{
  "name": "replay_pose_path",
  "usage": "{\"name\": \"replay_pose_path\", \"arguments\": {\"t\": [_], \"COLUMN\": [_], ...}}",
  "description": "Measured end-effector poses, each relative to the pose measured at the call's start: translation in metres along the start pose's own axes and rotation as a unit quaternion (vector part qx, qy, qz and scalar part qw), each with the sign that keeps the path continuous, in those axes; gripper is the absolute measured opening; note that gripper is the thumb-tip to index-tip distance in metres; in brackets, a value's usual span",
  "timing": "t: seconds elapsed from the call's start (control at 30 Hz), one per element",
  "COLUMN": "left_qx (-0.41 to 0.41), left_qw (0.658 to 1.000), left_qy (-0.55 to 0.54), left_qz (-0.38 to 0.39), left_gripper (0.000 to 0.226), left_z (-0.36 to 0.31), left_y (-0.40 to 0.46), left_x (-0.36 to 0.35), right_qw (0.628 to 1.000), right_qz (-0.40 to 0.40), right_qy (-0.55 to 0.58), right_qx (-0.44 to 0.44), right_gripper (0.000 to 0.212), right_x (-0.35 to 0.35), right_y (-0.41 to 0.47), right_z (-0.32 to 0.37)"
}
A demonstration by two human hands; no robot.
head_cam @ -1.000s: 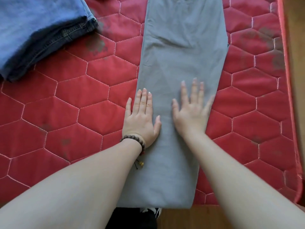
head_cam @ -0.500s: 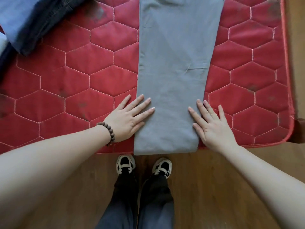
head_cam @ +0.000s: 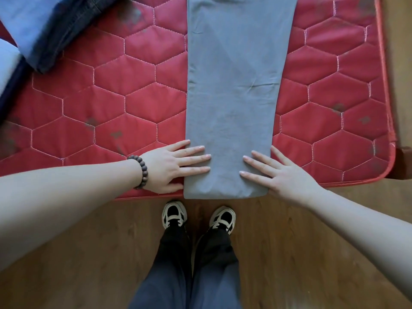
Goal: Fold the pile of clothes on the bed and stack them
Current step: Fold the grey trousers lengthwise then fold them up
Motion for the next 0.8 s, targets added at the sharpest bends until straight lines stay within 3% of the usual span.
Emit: {"name": "replay_pose_path", "arguments": {"t": [0.23, 0.33, 0.43, 0.47, 0.53, 0.67, 0.7, 0.73, 0.8], "left_qx": [0.013, 0.012, 0.015, 0.019, 0.029, 0.074, 0.137, 0.222, 0.374], "left_qw": [1.0, 0.999, 0.999, 0.999, 0.999, 0.98, 0.954, 0.907, 0.765], "left_qy": [0.005, -0.001, -0.013, -0.018, -0.032, -0.132, -0.202, -0.297, -0.486], "left_qz": [0.022, 0.031, 0.037, 0.034, 0.008, -0.127, -0.172, -0.199, -0.198], "left_gripper": [0.089, 0.088, 0.086, 0.086, 0.082, 0.047, 0.037, 0.03, 0.028], "left_z": [-0.015, -0.013, -0.011, -0.01, -0.007, -0.005, 0.002, 0.01, 0.031], "left_y": [0.001, 0.001, 0.001, 0.001, 0.001, 0.006, 0.008, 0.01, 0.016], "left_x": [-0.007, -0.007, -0.006, -0.006, -0.004, 0.017, 0.026, 0.038, 0.046], "right_qw": [0.994, 0.99, 0.97, 0.93, 0.801, 0.603, 0.536, 0.472, 0.369], "right_qz": [0.024, 0.006, 0.013, 0.026, 0.037, -0.018, -0.006, 0.01, 0.046], "right_qy": [0.035, 0.069, 0.244, 0.351, 0.54, 0.688, 0.72, 0.743, 0.771], "right_qx": [0.098, 0.123, -0.014, -0.106, -0.255, -0.403, -0.44, -0.475, -0.517], "right_gripper": [0.081, 0.057, 0.049, 0.05, 0.035, 0.014, 0.016, 0.018, 0.023], "right_x": [-0.005, -0.001, 0.02, 0.03, 0.049, 0.074, 0.069, 0.064, 0.051], "right_y": [0.0, -0.001, 0.01, 0.014, 0.022, 0.052, 0.059, 0.064, 0.072], "right_z": [0.029, 0.041, 0.038, 0.029, 0.008, -0.05, -0.061, -0.069, -0.081]}}
Point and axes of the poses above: each hand's wrist, its own y-axis towards the middle knuckle, its own x-axis out of the back of the hand, z = x × y, the point moved 6 cm from there along y, towards the middle knuckle
